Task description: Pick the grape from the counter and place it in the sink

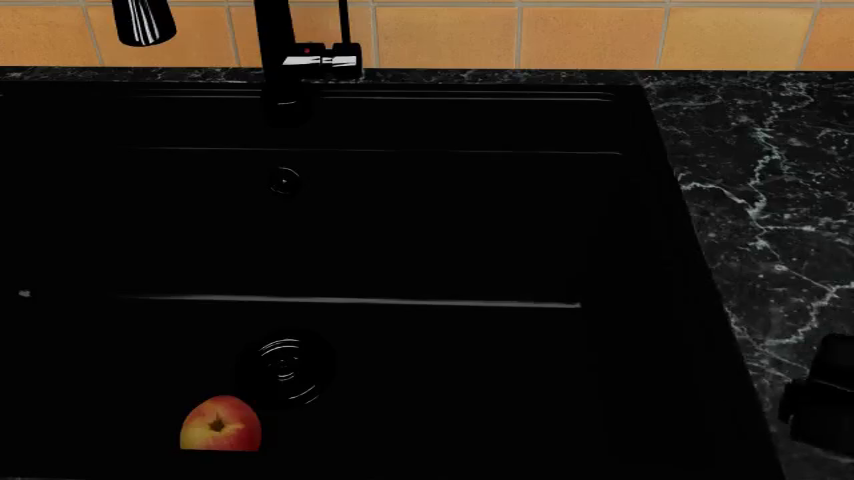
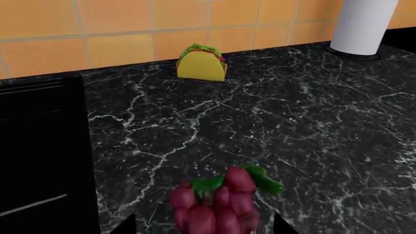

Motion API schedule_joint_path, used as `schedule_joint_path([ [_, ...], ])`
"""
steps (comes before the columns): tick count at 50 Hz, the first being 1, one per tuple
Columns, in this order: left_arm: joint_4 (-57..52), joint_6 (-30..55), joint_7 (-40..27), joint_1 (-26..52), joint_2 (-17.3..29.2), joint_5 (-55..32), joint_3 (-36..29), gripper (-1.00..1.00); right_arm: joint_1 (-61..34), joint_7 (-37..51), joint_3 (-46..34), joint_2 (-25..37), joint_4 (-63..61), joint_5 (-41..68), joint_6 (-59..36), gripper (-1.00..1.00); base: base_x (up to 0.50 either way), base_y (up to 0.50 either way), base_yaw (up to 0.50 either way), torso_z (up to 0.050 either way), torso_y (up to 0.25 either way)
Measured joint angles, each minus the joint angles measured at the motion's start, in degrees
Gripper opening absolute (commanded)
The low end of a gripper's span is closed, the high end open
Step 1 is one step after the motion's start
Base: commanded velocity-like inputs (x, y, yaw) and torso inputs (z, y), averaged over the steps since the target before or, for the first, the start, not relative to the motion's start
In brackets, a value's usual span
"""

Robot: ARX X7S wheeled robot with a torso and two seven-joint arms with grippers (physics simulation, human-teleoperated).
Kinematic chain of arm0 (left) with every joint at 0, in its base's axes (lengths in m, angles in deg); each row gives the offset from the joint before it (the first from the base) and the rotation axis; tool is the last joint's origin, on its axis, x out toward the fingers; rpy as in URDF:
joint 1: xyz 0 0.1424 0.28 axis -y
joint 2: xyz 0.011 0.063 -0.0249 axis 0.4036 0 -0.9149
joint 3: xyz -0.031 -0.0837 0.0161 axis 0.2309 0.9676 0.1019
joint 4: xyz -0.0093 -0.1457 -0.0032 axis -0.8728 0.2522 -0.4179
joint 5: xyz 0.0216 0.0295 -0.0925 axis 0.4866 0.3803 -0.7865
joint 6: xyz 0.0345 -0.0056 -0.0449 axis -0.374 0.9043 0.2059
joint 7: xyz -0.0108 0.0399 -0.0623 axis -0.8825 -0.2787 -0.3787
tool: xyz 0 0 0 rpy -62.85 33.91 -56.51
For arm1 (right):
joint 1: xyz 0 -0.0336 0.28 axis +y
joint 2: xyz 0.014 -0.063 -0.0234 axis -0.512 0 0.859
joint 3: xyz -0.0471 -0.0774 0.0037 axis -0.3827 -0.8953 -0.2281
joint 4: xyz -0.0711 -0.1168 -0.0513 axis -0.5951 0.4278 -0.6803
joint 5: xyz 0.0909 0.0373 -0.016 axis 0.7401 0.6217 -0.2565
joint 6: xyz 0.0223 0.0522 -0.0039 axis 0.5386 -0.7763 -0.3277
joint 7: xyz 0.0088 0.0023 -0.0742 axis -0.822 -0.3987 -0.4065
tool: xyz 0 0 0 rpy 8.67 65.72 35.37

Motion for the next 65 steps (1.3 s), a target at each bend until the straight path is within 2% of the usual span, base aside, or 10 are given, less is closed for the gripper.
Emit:
schedule_joint_path([
  [44, 0.3, 0.1, -0.8, 0.7, 0.6, -0.5, -1.1, 1.0, 6.5, -10.5, -3.1, -3.4, 8.1, -12.7, 6.5, 1.0, 0.0, 0.0, 0.0, 0.0, 0.0],
  [45, 0.5, -0.1, -0.8, 0.7, 0.6, -0.5, -1.2, 1.0, 6.5, -10.7, -3.2, -3.4, 8.3, -12.9, 6.7, -1.0, 0.0, 0.0, 0.0, 0.0, 0.0],
  [65, 2.2, -2.2, -0.3, 0.3, 0.8, -0.3, -1.4, 1.0, 5.0, -13.1, -7.1, -2.5, 7.5, -15.6, 8.4, -1.0, 0.0, 0.0, 0.0, 0.0, 0.0],
])
